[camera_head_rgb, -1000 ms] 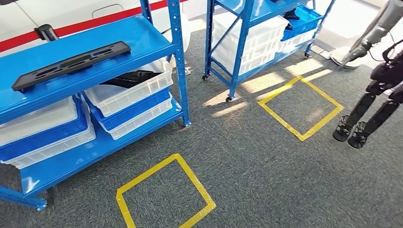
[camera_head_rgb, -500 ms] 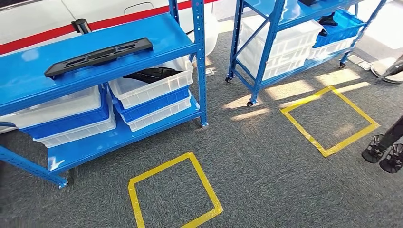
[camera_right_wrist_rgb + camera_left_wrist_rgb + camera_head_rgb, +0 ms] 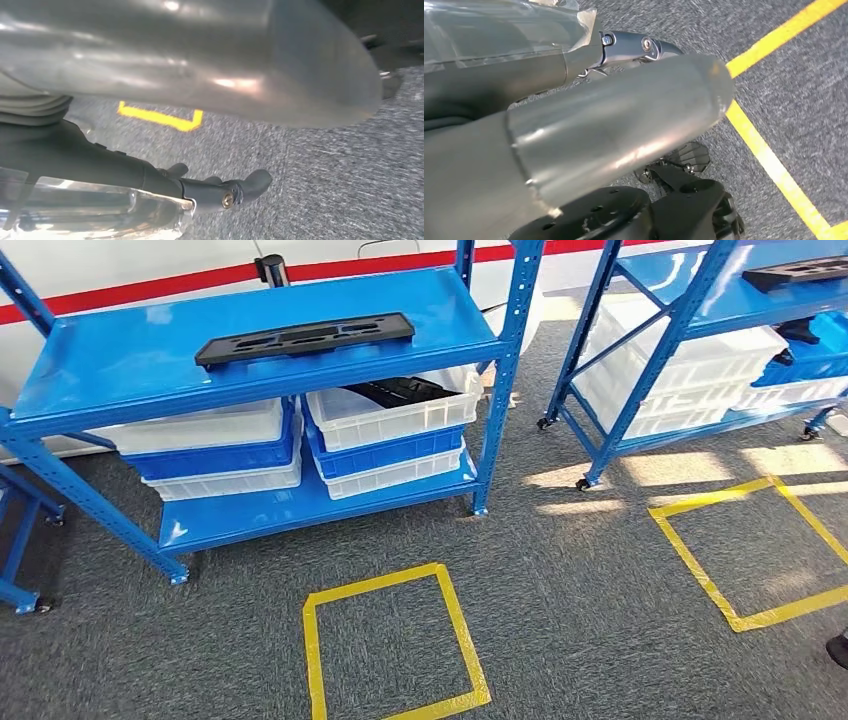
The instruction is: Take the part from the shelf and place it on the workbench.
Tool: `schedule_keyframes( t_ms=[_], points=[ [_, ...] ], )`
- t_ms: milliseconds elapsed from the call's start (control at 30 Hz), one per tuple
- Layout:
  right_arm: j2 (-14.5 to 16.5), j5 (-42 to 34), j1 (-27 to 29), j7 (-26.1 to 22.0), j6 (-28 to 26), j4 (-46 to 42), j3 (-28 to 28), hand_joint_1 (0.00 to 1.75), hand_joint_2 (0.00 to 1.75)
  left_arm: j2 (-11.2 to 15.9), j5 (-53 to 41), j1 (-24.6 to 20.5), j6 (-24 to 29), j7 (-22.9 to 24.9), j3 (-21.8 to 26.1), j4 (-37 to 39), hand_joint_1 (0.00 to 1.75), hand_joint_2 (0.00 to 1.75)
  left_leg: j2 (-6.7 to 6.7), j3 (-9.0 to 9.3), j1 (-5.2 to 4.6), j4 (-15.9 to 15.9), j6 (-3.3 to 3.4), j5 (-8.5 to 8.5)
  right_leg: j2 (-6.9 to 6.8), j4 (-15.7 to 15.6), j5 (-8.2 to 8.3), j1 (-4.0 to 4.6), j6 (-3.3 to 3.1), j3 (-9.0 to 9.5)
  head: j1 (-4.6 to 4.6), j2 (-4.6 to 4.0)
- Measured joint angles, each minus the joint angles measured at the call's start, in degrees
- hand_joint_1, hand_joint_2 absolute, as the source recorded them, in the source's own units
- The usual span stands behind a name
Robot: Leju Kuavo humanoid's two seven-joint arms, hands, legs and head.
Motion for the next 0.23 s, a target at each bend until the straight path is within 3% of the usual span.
schedule_keyframes(
  t_ms=[33,67,133,200,233],
  points=[
    [-0.09,-0.01,0.14,0.01,0.00,0.00,0.01,0.00,0.00,-0.03,0.00,0.06,-0.01,0.00,0.01,0.00,0.00,0.00,-0.93,-0.01,0.04,0.03,-0.10,0.01,0.13,1.20,-0.04,-0.17,0.41,-0.75,-0.01,0.00],
    [-0.17,-0.01,0.21,0.01,0.00,0.00,0.03,0.00,0.00,-0.06,-0.01,0.15,-0.01,0.01,0.01,0.01,0.00,0.00,-1.83,0.02,0.10,0.11,-0.26,-0.01,0.27,0.06,0.93,-0.34,1.03,-0.41,-0.01,0.00],
    [-0.32,-0.02,0.23,0.01,0.00,0.00,0.06,0.00,0.00,-0.15,-0.02,0.25,-0.02,0.02,0.01,0.02,0.00,0.00,-3.47,-0.04,0.31,0.59,-0.84,-0.22,1.89,-7.41,4.48,-0.96,2.39,2.70,0.01,0.00],
    [-0.35,-0.01,0.20,0.00,0.00,0.01,0.08,0.00,0.00,-0.18,-0.02,0.24,-0.01,0.02,0.02,0.02,0.00,0.00,-4.76,-0.45,0.24,1.48,-1.71,-0.75,3.70,-13.29,6.62,-1.18,2.46,5.11,0.14,0.00],
    [-0.34,-0.01,0.20,-0.01,0.00,0.01,0.08,0.00,0.00,-0.17,-0.02,0.23,0.00,0.02,0.03,0.02,0.00,0.00,-5.04,-0.62,0.18,1.76,-1.97,-0.91,4.32,-14.27,6.84,-1.21,2.31,5.46,0.19,0.00]
  ],
)
